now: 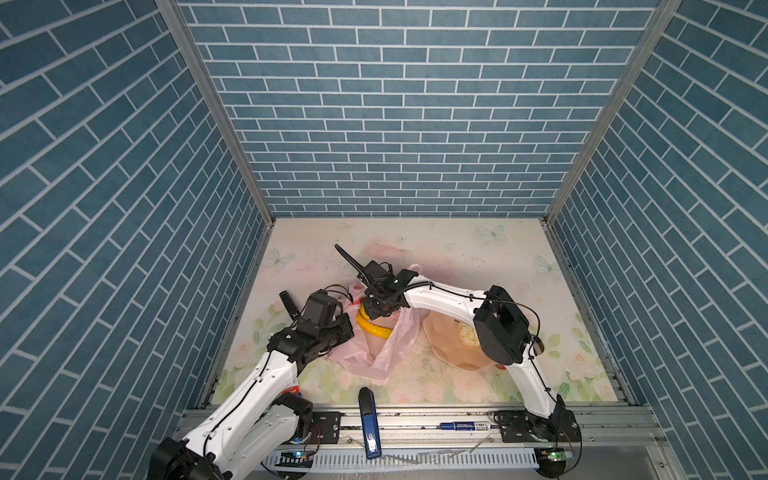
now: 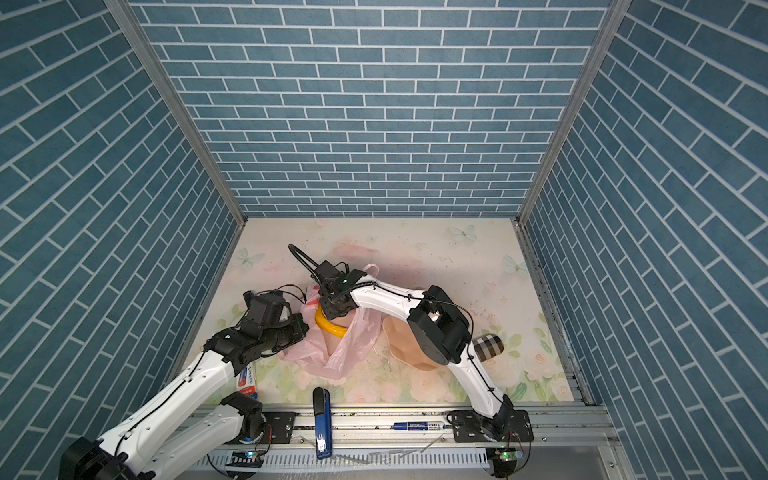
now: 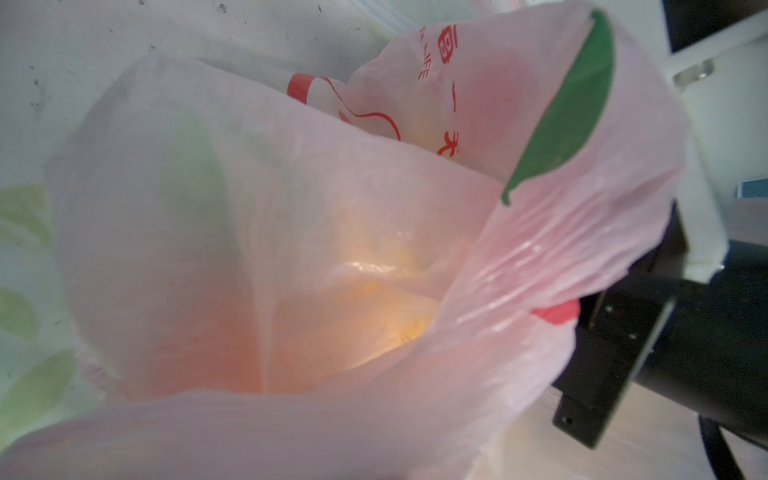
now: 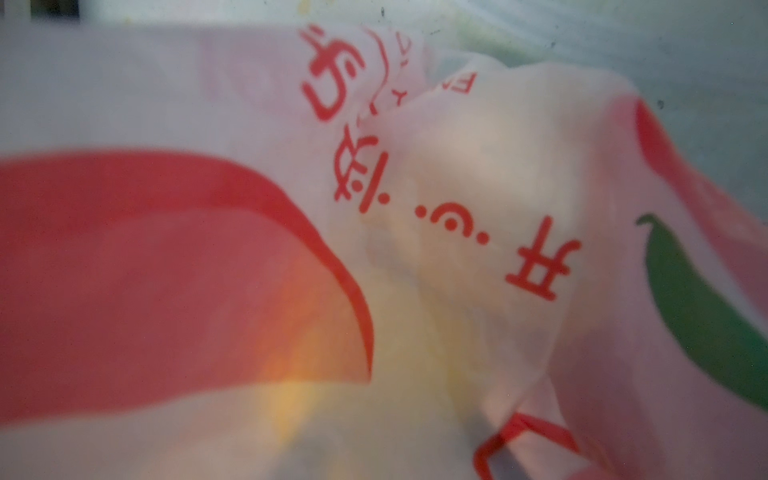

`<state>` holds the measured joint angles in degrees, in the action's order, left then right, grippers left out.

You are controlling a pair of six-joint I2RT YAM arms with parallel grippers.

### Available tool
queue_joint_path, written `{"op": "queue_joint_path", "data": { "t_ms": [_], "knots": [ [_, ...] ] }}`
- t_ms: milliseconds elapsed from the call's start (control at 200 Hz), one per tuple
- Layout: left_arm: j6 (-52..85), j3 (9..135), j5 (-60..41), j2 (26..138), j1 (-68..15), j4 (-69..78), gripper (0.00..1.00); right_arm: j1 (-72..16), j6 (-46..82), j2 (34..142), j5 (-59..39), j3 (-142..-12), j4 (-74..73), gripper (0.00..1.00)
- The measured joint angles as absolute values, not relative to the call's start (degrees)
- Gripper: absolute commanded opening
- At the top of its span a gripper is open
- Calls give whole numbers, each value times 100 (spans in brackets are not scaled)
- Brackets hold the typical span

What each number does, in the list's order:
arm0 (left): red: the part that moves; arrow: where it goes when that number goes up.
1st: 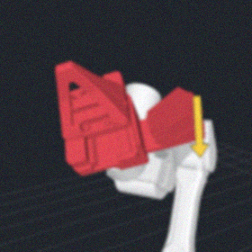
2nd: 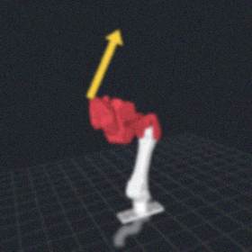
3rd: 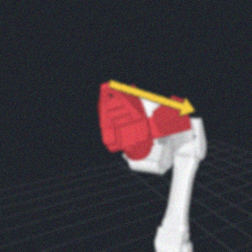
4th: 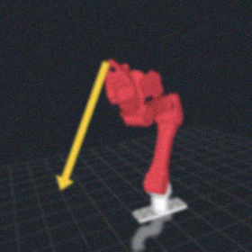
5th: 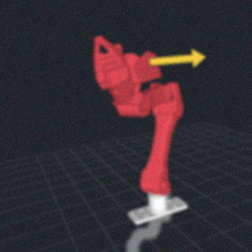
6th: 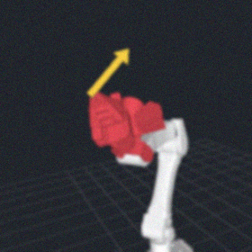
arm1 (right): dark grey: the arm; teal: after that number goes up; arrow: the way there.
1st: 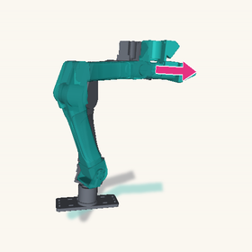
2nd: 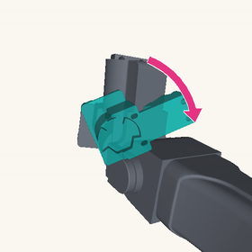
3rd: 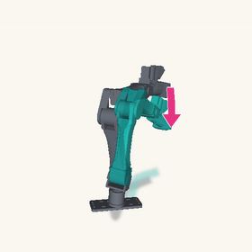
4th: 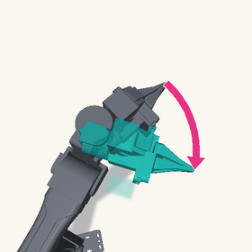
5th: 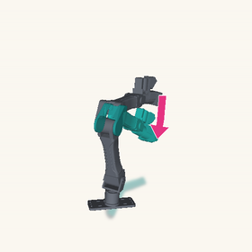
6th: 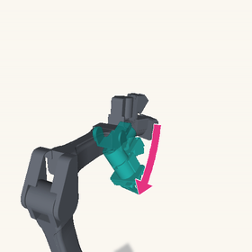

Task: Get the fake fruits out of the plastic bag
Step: 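Grasp the yellow lemon inside the bag with the right gripper, then lift the lemon out of the bag and carry it toward the bowl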

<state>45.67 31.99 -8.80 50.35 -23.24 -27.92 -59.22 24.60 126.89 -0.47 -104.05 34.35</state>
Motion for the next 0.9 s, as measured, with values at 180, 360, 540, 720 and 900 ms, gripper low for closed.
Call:
{"op": "queue_joint_path", "data": {
  "t_ms": [180, 360, 540, 720, 900],
  "knots": [
    [4567, 3199, -858, 5024, -2324, -2790, 1, -5918, 2414, 12401, -75, -10252, 3586, 19],
    [4563, 3218, -814, 5059, -2324, -2744, 1, -5918, 2394, 11981, -121, -10171, 3715, 17],
    [4552, 3328, -749, 5225, -2324, -2687, 1, -5931, 2346, 11609, -200, -10160, 3979, 16],
    [4477, 3494, -690, 5529, -2324, -2556, 1, -5935, 2261, 11179, -333, -10160, 4283, 15],
    [4436, 3566, -690, 5701, -2324, -2421, 1, -5937, 2233, 10770, -403, -10173, 4484, 14]
  ]
}}
